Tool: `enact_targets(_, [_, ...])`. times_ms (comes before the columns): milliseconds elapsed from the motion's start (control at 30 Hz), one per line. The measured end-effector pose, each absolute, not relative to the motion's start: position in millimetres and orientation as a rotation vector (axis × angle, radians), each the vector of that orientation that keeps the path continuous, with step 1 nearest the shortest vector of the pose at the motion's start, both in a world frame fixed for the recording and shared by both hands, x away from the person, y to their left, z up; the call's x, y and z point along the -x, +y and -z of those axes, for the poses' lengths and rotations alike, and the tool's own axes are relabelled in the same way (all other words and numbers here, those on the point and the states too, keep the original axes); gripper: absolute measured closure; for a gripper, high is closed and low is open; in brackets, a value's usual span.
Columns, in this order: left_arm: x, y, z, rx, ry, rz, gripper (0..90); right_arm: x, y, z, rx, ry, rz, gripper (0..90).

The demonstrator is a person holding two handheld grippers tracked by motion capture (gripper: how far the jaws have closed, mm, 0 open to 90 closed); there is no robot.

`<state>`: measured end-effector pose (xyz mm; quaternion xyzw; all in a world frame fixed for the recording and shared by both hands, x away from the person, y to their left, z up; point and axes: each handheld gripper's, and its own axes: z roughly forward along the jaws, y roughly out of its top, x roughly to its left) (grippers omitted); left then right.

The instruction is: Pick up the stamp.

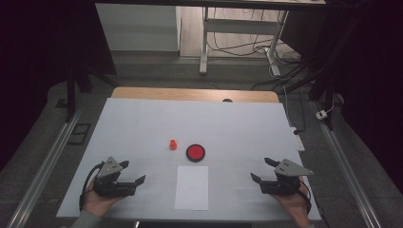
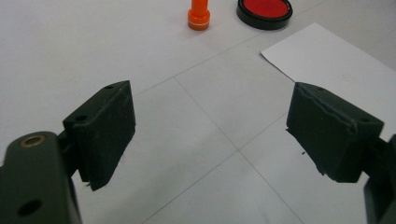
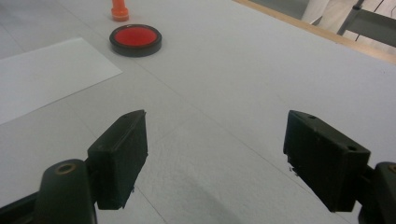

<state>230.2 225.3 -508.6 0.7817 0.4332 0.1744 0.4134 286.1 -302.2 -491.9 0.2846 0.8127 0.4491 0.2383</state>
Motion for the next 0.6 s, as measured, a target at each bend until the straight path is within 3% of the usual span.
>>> enact_targets(600, [-229.2, 227.0, 509.5, -1.984, 1.042, -0.478, 17.1, -286.1, -300.2, 498.6, -0.808, 2.251, -1.256, 26.3])
